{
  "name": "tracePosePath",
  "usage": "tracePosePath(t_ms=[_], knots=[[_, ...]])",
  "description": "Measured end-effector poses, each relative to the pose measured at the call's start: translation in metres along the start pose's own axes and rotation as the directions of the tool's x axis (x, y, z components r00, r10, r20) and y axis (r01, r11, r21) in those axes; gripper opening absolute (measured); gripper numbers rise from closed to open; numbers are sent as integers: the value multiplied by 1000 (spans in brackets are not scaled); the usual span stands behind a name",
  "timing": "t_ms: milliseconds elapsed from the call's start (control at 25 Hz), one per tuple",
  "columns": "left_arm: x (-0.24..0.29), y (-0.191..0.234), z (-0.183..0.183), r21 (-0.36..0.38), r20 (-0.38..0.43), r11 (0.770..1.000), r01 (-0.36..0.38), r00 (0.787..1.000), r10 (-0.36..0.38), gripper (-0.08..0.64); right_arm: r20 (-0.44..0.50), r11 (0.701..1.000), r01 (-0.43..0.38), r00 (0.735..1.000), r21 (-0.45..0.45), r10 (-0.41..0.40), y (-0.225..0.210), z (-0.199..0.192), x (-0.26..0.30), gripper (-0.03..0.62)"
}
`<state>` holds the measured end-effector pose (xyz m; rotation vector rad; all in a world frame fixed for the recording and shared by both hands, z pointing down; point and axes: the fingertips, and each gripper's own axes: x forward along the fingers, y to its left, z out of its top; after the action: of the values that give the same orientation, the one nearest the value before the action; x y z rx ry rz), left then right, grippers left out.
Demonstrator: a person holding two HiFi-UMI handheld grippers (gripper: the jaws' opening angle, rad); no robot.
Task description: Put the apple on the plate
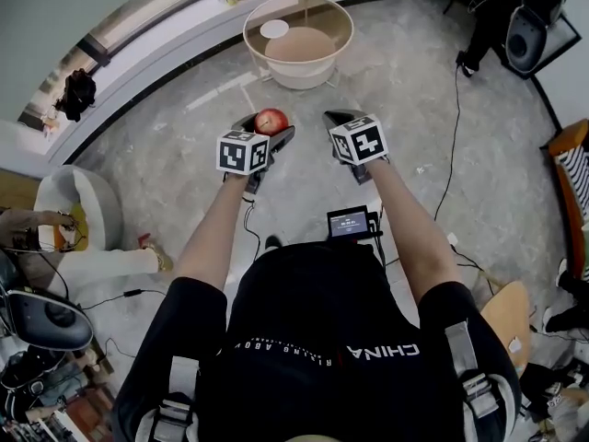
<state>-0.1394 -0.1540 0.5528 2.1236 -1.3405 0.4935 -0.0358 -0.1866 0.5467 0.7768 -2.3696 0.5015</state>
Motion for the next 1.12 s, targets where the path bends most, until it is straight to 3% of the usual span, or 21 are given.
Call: tracePosePath(t_ms=[440, 720, 960, 1120], knots=[[-7, -10, 11, -140, 24, 988, -70, 997, 74, 423, -38, 999, -39, 998, 29, 40, -31, -10, -19, 29], [18, 8, 9, -134, 2, 988, -74, 997, 75, 423, -61, 997, -40, 997, 67, 44, -53, -20, 3, 29], [49, 56, 3, -74, -20, 997, -34, 999, 32, 423, -91, 999, -7, 996, 50, 11, -53, -13, 53, 29], [81, 103, 17, -39, -28, 999, -2, 1000, 1, 423, -80, 999, 4, 997, 45, 0, -69, 13, 101, 29]])
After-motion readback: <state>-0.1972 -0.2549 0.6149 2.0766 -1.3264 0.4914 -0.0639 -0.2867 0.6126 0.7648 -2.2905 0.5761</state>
